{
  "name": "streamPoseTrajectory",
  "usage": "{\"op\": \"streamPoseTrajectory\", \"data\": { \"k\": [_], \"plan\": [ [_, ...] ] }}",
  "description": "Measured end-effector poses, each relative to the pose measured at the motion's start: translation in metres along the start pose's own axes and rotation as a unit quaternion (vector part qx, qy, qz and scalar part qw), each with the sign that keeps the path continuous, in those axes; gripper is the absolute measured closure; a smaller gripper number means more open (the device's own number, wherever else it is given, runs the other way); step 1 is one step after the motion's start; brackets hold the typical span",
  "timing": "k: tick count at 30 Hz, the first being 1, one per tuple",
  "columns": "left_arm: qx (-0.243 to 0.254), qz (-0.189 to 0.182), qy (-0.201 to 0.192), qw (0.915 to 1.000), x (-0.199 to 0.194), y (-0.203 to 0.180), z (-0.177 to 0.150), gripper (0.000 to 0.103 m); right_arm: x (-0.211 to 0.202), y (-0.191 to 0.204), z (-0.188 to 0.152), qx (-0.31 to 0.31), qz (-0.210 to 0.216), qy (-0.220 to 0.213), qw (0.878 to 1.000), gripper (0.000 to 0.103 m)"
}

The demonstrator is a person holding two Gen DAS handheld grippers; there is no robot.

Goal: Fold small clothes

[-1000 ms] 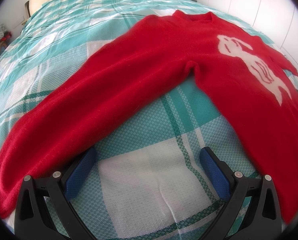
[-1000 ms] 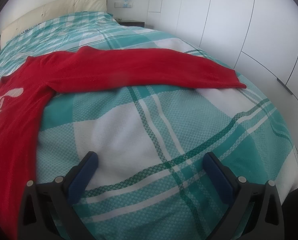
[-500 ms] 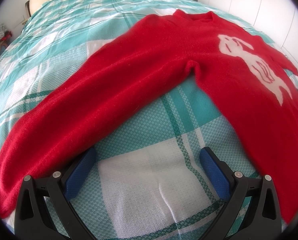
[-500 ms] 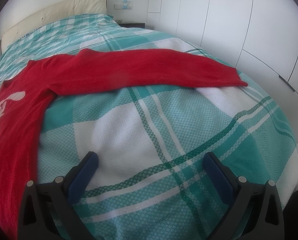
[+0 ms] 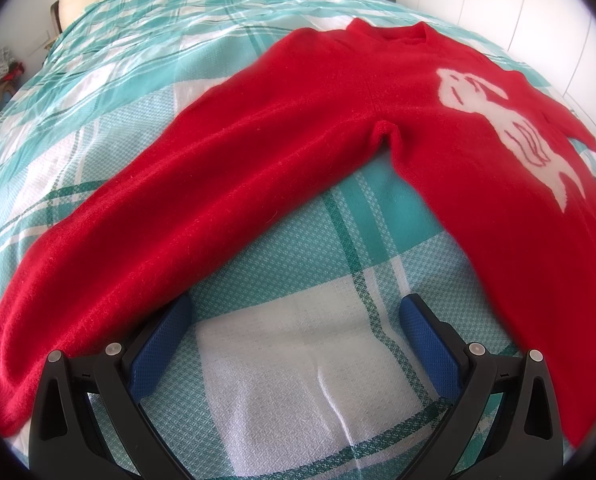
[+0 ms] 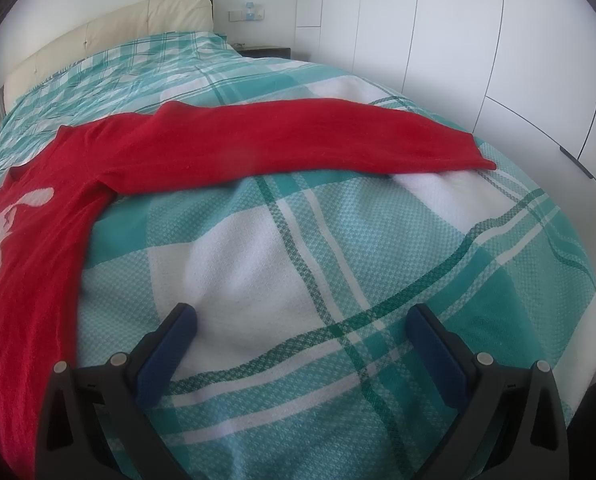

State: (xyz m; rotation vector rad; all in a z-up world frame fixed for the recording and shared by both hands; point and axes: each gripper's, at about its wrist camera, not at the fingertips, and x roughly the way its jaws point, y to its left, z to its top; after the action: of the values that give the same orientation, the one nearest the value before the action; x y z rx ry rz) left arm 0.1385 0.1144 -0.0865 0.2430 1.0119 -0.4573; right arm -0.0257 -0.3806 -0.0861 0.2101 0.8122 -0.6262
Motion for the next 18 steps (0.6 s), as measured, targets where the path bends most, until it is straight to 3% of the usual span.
{"op": "streamPoseTrajectory", "data": {
  "k": [18],
  "plan": [
    [-0.001, 0.001, -0.003, 1.0000, -0.0005, -0.0004, -0.0013, 0.000, -0.0001, -0.0002, 0.0000, 0.001, 0.001, 0.000, 1.000, 0.000]
  ]
}}
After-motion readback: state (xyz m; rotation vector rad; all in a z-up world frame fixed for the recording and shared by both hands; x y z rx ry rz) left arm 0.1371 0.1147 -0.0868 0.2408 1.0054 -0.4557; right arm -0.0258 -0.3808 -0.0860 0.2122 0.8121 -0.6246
